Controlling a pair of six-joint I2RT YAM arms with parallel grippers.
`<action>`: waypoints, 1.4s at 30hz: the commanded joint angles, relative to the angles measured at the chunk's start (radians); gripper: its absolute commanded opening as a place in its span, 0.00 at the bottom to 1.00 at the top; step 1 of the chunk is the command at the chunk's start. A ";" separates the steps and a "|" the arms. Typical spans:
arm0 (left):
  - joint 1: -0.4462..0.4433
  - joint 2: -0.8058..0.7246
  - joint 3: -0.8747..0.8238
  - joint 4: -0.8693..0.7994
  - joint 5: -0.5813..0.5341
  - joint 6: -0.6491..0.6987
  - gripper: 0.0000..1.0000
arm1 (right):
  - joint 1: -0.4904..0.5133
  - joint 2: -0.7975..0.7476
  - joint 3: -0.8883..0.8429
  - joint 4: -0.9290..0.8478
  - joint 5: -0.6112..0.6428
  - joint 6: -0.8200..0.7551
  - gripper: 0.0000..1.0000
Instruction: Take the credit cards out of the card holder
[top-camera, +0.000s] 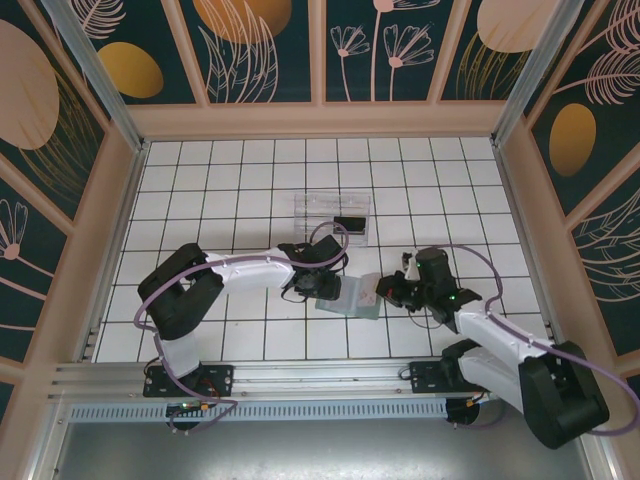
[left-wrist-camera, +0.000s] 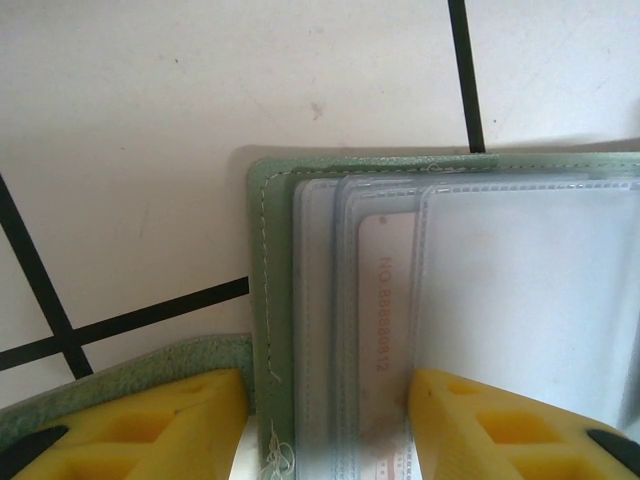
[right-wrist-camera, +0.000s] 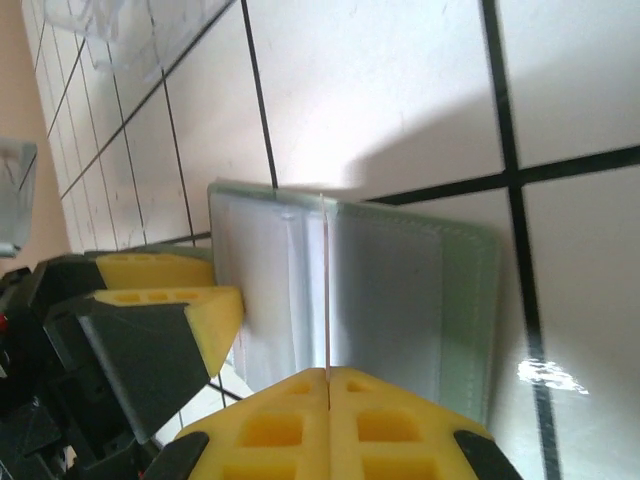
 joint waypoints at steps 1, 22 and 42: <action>0.017 0.028 -0.058 -0.138 -0.153 -0.010 0.50 | -0.028 -0.048 0.083 -0.129 0.053 -0.059 0.00; 0.047 -0.285 -0.152 0.094 -0.122 -0.104 0.52 | -0.042 0.246 0.582 -0.372 0.194 -1.287 0.00; 0.184 -0.454 -0.359 0.126 -0.081 -0.105 0.54 | 0.134 0.794 1.269 -0.780 0.173 -1.806 0.00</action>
